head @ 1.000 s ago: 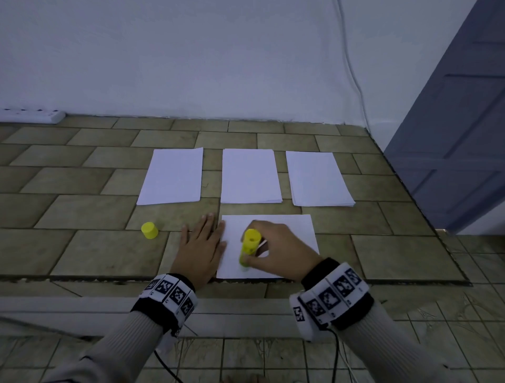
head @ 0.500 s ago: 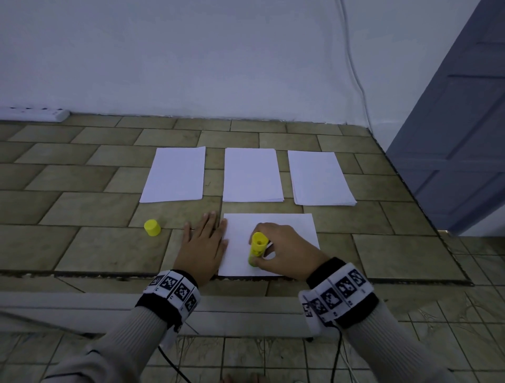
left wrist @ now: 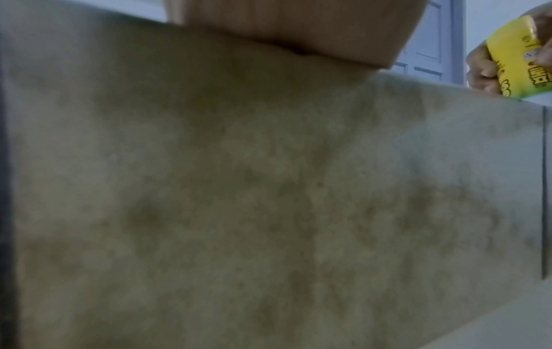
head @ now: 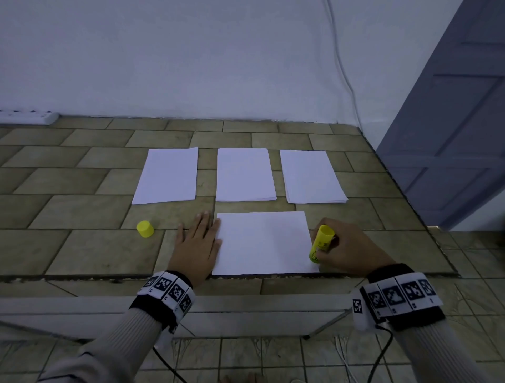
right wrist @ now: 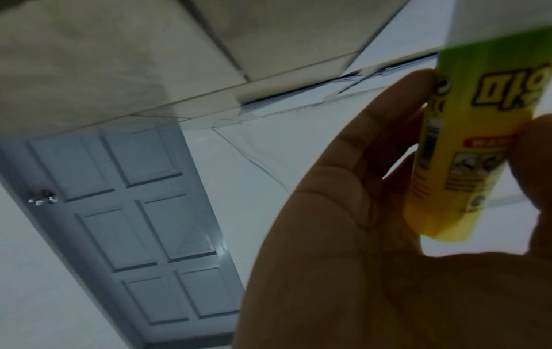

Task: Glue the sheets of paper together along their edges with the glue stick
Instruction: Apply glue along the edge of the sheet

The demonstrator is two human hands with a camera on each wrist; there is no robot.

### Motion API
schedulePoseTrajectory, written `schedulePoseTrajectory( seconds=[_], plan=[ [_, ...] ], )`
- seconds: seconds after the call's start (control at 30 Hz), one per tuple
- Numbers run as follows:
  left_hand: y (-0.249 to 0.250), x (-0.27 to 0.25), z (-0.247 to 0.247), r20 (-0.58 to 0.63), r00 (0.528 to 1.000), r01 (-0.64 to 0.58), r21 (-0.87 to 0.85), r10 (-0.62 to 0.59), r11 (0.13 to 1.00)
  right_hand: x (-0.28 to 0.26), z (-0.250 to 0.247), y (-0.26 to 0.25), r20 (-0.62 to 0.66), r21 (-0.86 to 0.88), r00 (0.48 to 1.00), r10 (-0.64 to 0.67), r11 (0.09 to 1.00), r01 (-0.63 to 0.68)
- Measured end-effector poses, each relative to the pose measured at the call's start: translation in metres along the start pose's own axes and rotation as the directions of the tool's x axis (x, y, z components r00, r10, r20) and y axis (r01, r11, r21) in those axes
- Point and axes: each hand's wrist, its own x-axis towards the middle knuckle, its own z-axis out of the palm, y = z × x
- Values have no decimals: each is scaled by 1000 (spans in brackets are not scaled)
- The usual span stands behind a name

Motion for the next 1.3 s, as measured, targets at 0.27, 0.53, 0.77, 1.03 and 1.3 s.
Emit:
schedulePoseTrajectory(
  seconds=[0.27,0.53,0.77,1.03,1.3],
  plan=[
    [0,0,1,1,1000,10,-18,-10,1000,25,41,-49,75,161,987,-140,979,126],
    [-2,-2,-1,11,1000,-19,-47,20,999,66,92,-95,229,205,929,-290,947,246],
    [-5,-2,0,2,999,-49,-73,50,996,81,95,-96,301,108,905,-302,953,282],
    [-4,-1,3,-16,1000,-22,-74,21,997,130,82,-90,262,16,941,-213,976,217],
    [-3,-1,-1,6,1000,-12,-38,13,999,148,73,-78,173,-21,982,-78,996,83]
  ],
)
